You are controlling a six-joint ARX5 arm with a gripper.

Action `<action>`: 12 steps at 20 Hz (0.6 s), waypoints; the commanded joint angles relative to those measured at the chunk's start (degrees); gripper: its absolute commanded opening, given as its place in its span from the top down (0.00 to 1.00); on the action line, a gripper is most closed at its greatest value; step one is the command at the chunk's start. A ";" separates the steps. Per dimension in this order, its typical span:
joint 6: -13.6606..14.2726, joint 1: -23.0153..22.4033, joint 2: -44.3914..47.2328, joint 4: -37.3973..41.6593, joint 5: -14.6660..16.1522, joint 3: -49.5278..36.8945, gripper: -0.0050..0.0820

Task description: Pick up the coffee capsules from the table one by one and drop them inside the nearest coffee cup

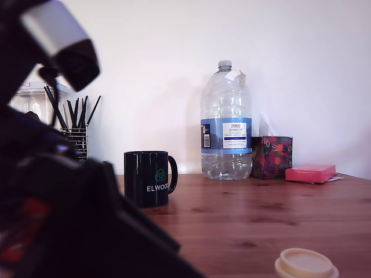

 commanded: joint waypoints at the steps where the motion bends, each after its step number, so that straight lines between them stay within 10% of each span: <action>1: -0.22 -0.52 1.79 -0.90 -0.13 1.79 0.33; 12: 2.47 -1.81 12.13 -12.35 -1.36 15.19 0.33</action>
